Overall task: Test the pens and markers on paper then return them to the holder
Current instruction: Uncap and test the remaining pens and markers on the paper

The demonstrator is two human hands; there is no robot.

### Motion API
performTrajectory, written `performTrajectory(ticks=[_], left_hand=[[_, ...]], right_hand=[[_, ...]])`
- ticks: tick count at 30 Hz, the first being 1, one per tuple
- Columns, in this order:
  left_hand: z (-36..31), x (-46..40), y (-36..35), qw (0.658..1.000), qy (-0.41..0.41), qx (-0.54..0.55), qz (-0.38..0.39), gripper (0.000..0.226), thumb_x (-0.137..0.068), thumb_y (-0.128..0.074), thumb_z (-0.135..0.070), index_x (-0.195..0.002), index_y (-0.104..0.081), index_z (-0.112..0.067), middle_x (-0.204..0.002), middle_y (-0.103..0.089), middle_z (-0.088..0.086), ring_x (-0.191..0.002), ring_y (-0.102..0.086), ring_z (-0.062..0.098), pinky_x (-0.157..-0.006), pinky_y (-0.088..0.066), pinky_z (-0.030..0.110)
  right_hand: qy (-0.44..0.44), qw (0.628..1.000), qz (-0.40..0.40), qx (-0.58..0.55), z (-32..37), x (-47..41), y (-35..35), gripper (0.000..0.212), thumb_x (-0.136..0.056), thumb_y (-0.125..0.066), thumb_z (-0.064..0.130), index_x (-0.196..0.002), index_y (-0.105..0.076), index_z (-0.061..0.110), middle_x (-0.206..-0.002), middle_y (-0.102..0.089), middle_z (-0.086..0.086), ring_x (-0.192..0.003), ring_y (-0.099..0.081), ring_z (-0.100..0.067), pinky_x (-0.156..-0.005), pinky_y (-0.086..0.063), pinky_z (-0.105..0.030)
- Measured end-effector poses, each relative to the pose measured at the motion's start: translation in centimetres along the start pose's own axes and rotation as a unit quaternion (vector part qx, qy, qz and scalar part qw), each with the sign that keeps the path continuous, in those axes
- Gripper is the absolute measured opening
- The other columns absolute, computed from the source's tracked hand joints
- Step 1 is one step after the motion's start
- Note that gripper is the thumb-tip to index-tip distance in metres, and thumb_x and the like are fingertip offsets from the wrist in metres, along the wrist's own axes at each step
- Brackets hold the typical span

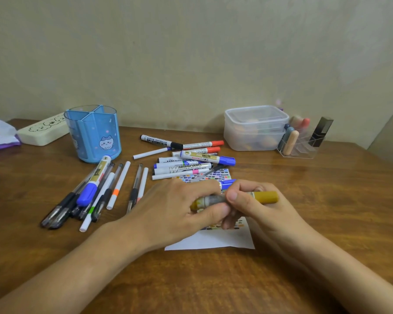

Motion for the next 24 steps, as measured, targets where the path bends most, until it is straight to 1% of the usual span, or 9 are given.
performTrajectory(ticks=[3, 9, 12, 13, 15, 18, 20, 22, 24], left_hand=[[-0.1, 0.1, 0.1, 1.0, 0.001, -0.018, -0.023, 0.033, -0.093, -0.046, -0.065, -0.1, -0.062, -0.038, -0.08, -0.065, -0.011, -0.077, -0.059, 0.01, -0.062, -0.049, 0.036], [-0.8, 0.0, 0.2, 0.997, -0.013, -0.041, -0.062, 0.037, -0.089, -0.042, -0.066, -0.091, -0.063, -0.036, -0.07, -0.061, -0.01, -0.07, -0.057, 0.012, -0.056, -0.044, 0.032], [-0.9, 0.0, 0.2, 0.994, -0.022, -0.066, -0.083, 0.038, -0.09, -0.042, -0.067, -0.085, -0.061, -0.033, -0.064, -0.058, -0.009, -0.067, -0.056, 0.014, -0.052, -0.041, 0.027], [-0.8, 0.1, 0.3, 0.993, -0.023, -0.077, -0.087, 0.04, -0.09, -0.041, -0.069, -0.083, -0.059, -0.034, -0.063, -0.058, -0.01, -0.067, -0.056, 0.013, -0.05, -0.037, 0.021], [-1.0, 0.2, 0.5, 0.992, -0.012, -0.092, -0.091, 0.04, -0.088, -0.038, -0.074, -0.082, -0.055, -0.038, -0.06, -0.055, -0.012, -0.068, -0.055, 0.009, -0.047, -0.028, 0.017], [-1.8, 0.0, 1.0, 0.992, 0.046, -0.073, -0.091, 0.043, -0.077, -0.041, -0.081, -0.098, -0.046, -0.045, -0.052, -0.046, -0.012, -0.057, -0.05, 0.005, -0.049, -0.025, 0.019], [-2.0, -0.1, 1.3, 0.991, 0.073, -0.074, -0.085, 0.06, -0.068, -0.044, -0.089, -0.115, -0.036, -0.052, -0.054, -0.048, -0.013, -0.055, -0.048, 0.003, -0.052, -0.03, 0.022], [-1.4, 0.2, 1.6, 0.991, 0.086, -0.087, -0.062, 0.079, -0.057, -0.042, -0.098, -0.123, -0.027, -0.057, -0.062, -0.055, -0.011, -0.062, -0.054, 0.003, -0.06, -0.041, 0.029], [-0.6, 0.6, 1.9, 0.987, 0.115, -0.11, -0.004, 0.089, -0.05, -0.035, -0.103, -0.126, -0.02, -0.059, -0.076, -0.062, -0.011, -0.074, -0.057, 0.004, -0.07, -0.049, 0.034]], right_hand=[[-0.01, 1.0, 0.009, -0.008, -0.1, -0.1, -0.1, 0.021, -0.089, -0.064, 0.032, -0.072, -0.07, 0.021, -0.072, -0.07, -0.006, -0.068, -0.069, -0.024, -0.069, -0.054, -0.034], [-0.003, 0.999, 0.033, -0.043, 0.2, 0.0, 0.1, 0.019, -0.088, -0.064, 0.027, -0.072, -0.07, 0.02, -0.073, -0.07, -0.008, -0.066, -0.066, -0.023, -0.067, -0.053, -0.028], [0.009, 0.998, 0.033, -0.059, 0.5, 0.1, 0.4, 0.015, -0.086, -0.066, 0.021, -0.077, -0.069, 0.01, -0.074, -0.069, -0.013, -0.064, -0.065, -0.022, -0.066, -0.054, -0.027], [0.012, 0.998, 0.032, -0.057, 0.6, 0.2, 0.5, 0.014, -0.086, -0.066, 0.019, -0.081, -0.069, 0.006, -0.076, -0.07, -0.015, -0.065, -0.066, -0.022, -0.065, -0.054, -0.027], [0.016, 0.998, 0.03, -0.047, 0.7, 0.3, 0.6, 0.015, -0.086, -0.068, 0.018, -0.084, -0.069, 0.003, -0.078, -0.07, -0.018, -0.066, -0.068, -0.022, -0.065, -0.055, -0.027], [0.018, 0.999, 0.002, -0.041, 0.3, 0.1, 0.6, 0.028, -0.087, -0.071, 0.032, -0.074, -0.067, 0.008, -0.074, -0.067, -0.023, -0.064, -0.066, -0.026, -0.063, -0.055, -0.028], [0.016, 0.999, -0.02, -0.048, 0.2, -0.1, 0.7, 0.031, -0.083, -0.069, 0.039, -0.07, -0.066, 0.01, -0.074, -0.066, -0.023, -0.064, -0.065, -0.024, -0.061, -0.055, -0.027], [-0.001, 0.998, -0.039, -0.052, 0.1, -0.3, 1.6, 0.026, -0.083, -0.065, 0.036, -0.069, -0.071, 0.015, -0.072, -0.069, -0.017, -0.062, -0.065, -0.021, -0.061, -0.054, -0.026], [-0.031, 0.997, -0.031, -0.068, 0.3, -0.4, 2.8, 0.024, -0.086, -0.057, 0.031, -0.073, -0.073, 0.017, -0.071, -0.068, -0.016, -0.059, -0.063, -0.022, -0.059, -0.054, -0.026]])
Point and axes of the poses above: each hand's wrist, its own x-axis away from the middle knuckle, its own y-axis out of the back of the hand, z = x × y, the point moved 2 cm from there along -x, towards the middle knuckle
